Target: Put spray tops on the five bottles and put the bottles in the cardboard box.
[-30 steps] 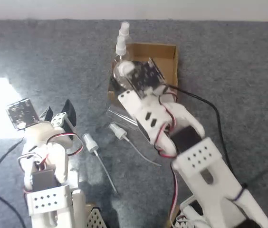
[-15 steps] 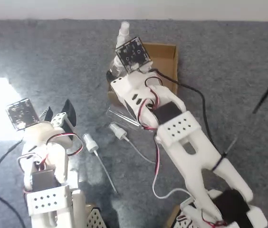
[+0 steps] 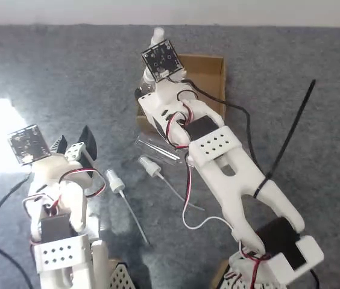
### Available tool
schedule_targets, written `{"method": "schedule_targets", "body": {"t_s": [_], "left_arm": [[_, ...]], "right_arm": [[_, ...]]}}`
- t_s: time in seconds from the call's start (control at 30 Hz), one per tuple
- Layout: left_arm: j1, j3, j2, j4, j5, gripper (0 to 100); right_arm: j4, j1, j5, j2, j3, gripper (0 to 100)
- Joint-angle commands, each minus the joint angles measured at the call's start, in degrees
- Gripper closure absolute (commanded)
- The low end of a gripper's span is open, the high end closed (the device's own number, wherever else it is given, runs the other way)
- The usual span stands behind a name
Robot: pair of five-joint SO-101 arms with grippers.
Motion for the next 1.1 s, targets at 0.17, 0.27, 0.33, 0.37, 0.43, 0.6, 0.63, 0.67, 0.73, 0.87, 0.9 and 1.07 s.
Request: {"method": "schedule_targets", "body": {"t_s": [0.17,0.27,0.33,0.37,0.43,0.6,0.63,0.67,0.73,0.87,0.9,1.07], "left_arm": [[0.09,-0.40,-0.70,-1.93,0.62,81],[0.09,-0.40,-0.70,-1.93,0.62,81],[0.09,-0.40,-0.70,-1.93,0.62,81],[0.09,-0.40,-0.70,-1.93,0.62,81],[0.09,-0.40,-0.70,-1.93,0.62,81],[0.00,-0.40,-0.70,-1.93,0.62,81],[0.00,-0.40,-0.70,-1.93,0.62,81],[0.00,-0.40,-0.70,-1.93,0.62,81],[0.00,-0.40,-0.70,-1.93,0.62,81],[0.00,-0.40,-0.70,-1.93,0.62,81],[0.00,-0.40,-0.70,-1.93,0.62,81],[-0.09,-0.40,-0.70,-1.93,0.62,81]], "right_arm": [[-4.97,1.01,-0.53,2.95,-4.22,91.2],[-4.97,1.01,-0.53,4.53,-4.40,91.2],[-4.97,1.01,-0.53,5.58,-4.40,91.2],[-4.97,1.01,-0.53,6.11,-4.40,91.2],[-5.05,1.01,-0.53,7.08,-4.48,91.2],[-7.16,1.01,-0.53,9.19,-4.31,91.2],[-7.16,0.92,-0.53,9.54,-4.31,91.2],[-7.16,0.84,-0.53,9.98,-4.31,91.2],[-7.25,0.75,-0.53,10.86,-4.40,91.1],[-7.25,0.75,-0.53,12.09,-4.40,90.9],[-7.25,0.75,-0.53,12.44,-4.40,90.8],[-7.25,0.66,-0.44,13.76,-4.40,90.7]]}}
